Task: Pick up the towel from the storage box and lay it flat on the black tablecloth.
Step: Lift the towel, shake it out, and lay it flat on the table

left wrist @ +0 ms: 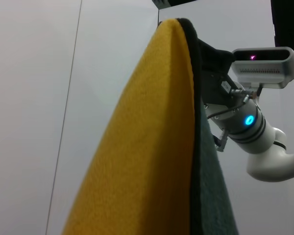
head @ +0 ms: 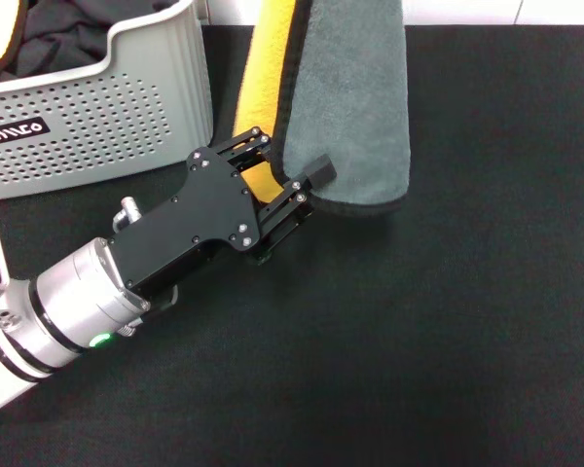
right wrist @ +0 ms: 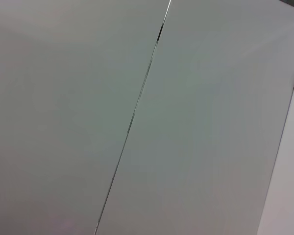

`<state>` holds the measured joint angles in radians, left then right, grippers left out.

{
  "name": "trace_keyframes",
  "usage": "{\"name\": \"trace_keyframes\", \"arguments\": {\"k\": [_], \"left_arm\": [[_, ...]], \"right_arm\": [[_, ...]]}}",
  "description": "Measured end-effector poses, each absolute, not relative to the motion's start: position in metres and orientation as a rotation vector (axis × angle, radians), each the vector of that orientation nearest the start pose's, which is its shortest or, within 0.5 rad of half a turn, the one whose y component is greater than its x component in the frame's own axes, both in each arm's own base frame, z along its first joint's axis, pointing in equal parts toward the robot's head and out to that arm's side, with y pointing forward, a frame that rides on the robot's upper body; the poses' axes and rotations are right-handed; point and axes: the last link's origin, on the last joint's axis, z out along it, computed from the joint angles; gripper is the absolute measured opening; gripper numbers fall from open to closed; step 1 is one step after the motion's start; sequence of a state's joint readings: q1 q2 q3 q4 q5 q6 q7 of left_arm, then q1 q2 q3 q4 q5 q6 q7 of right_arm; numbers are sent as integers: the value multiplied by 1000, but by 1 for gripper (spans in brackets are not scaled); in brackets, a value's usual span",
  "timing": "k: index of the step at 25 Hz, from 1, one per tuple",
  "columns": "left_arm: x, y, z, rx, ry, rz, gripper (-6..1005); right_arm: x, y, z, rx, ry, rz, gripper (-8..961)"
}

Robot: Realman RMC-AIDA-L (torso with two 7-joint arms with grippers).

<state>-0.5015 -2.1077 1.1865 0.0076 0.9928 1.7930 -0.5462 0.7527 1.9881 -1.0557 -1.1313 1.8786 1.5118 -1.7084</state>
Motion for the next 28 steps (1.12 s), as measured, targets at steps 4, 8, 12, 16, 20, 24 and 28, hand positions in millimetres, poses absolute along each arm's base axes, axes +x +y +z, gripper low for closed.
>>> {"name": "trace_keyframes", "arguments": {"k": [4,8,12,16,20,24,28], "left_arm": [[-236,262,-51,-2261,-244,-1403,408],[-237,261,-51,-2260,-249,-1400,400],[-237,261,-51,-2258,-250,-1400,324],[-237,260,-50,-2258,-248,-1404,186],[-236,260,-50,-2256,-243,-1414,62],[-233,256,-46,-2248,-210,-1459,29],[-230,252,-36,-2237,-170,-1537,21]], "right_arm": [[28,376,107,-2532,-455,1268,32],[28,375,108,-2531,-456,1266,34],[29,376,109,-2529,-450,1264,36],[31,376,109,-2527,-439,1262,38],[37,376,111,-2514,-418,1258,40],[47,377,111,-2523,-364,1233,42],[62,376,104,-2569,-267,1172,44]]}}
